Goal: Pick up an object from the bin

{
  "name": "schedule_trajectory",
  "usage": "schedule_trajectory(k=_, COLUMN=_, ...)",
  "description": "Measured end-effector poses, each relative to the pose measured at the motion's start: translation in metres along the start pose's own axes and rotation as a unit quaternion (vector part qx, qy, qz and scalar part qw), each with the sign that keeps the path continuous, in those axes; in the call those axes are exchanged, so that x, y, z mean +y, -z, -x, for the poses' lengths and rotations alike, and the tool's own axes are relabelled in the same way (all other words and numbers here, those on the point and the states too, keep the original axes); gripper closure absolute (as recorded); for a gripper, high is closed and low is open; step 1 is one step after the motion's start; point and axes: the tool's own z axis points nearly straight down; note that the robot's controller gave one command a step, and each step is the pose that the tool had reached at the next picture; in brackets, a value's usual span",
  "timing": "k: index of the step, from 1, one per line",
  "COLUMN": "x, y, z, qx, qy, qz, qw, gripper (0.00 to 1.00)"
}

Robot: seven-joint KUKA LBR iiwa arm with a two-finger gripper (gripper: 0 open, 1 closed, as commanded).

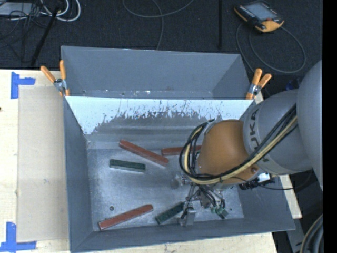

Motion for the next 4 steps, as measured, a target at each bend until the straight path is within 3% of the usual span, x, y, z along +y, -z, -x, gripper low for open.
schedule_trajectory(k=1, x=0.0214, y=-0.0050, z=-0.0099, qx=-0.0007, qy=0.016, qz=0.000, qw=0.9999, gripper=1.00)
schedule_trajectory(k=4, x=0.0212, y=-0.0050, z=-0.0099, qx=-0.0007, qy=0.014, qz=0.001, qw=0.9999, gripper=1.00)
